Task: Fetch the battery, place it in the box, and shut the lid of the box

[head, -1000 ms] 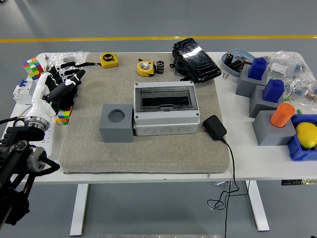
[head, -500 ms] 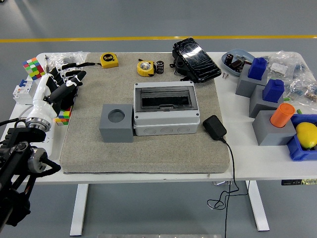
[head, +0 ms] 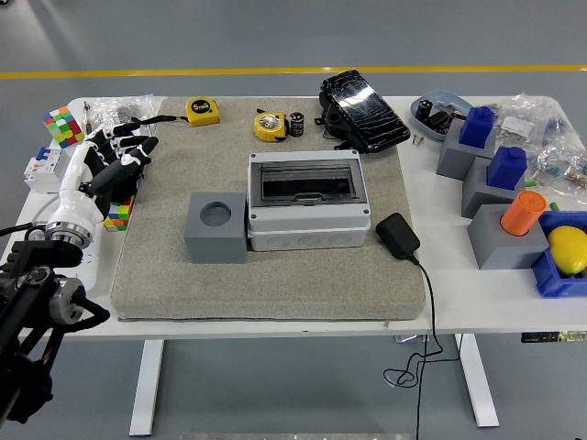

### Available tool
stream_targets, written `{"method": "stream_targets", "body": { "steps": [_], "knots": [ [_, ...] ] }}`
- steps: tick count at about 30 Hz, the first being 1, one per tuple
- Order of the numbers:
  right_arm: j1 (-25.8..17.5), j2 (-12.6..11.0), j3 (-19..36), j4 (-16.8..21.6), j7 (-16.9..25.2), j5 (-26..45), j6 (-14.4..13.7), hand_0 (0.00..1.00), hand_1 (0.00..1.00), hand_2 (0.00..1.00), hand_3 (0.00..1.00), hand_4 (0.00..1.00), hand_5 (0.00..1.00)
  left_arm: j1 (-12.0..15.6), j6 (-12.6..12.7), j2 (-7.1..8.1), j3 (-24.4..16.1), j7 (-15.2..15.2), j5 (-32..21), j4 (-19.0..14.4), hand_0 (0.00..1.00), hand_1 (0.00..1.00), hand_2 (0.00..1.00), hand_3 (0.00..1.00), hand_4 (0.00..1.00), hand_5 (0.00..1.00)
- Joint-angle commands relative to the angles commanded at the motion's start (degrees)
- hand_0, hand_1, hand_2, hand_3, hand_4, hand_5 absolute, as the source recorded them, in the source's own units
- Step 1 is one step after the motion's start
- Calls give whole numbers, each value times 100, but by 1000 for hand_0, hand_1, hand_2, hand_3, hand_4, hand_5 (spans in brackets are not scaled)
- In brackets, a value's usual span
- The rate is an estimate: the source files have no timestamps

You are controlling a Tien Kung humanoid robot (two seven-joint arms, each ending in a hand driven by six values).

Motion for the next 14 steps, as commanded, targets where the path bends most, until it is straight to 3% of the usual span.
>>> {"method": "stream_targets", "body": {
  "steps": [14],
  "knots": [
    [58, 20, 72, 30, 13, -72, 3, 566, 595, 573, 543, 919, 484, -20, 5, 21, 100, 3, -13, -4, 504, 600, 580, 625, 998, 276]
  ]
}}
